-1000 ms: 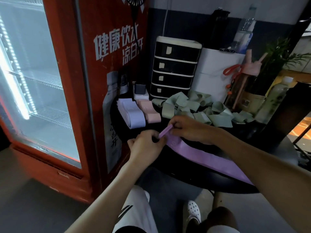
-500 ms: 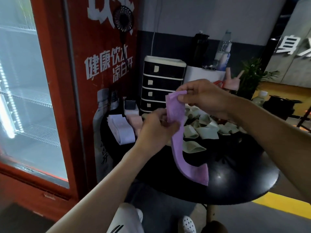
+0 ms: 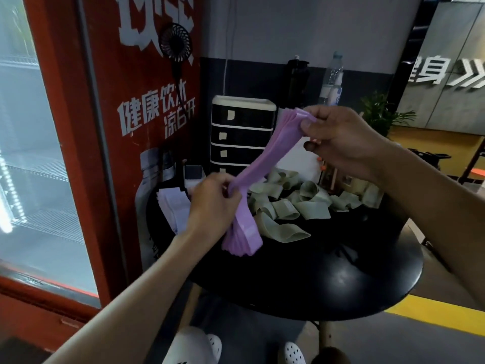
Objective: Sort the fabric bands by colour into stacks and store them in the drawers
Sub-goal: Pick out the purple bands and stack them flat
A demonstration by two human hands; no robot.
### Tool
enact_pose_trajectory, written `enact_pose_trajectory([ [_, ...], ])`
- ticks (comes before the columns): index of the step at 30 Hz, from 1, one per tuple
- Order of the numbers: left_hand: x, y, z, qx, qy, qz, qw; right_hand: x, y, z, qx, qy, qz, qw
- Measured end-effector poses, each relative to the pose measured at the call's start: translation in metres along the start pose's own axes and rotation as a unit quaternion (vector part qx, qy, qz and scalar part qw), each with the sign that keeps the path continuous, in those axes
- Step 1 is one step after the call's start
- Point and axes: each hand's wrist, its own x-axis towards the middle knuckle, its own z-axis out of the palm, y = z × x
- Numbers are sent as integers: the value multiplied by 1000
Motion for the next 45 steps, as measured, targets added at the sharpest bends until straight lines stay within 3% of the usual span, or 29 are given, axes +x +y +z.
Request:
enact_pose_trajectory([
  [5,-1,4,-2,38,16,94,995,-19,4,-17,38,14,-3,999],
  [13,-112,-24,62,86,-87,139,983,-81,63,-47,45,-134,95,985],
  [20,-135,-32,65,102,-87,215,967,-101,82,-42,66,-159,120,978],
  [22,-131,-36,56,98,-86,192,973,-101,79,-35,83,-155,117,978],
  [25,-109,-50,44,122,-60,96,986,-98,78,-21,65,-145,105,982],
  [27,-94,-59,39,170,-102,61,978,-95,79,-12,50,-148,103,982],
  [30,-84,-64,36,157,-179,36,970,-92,81,-3,56,-145,111,982],
  [35,-79,-65,34,166,-223,45,959,-88,86,7,51,-152,122,979],
  [45,-77,-64,42,75,-89,-71,991,-83,92,21,57,-152,130,978],
])
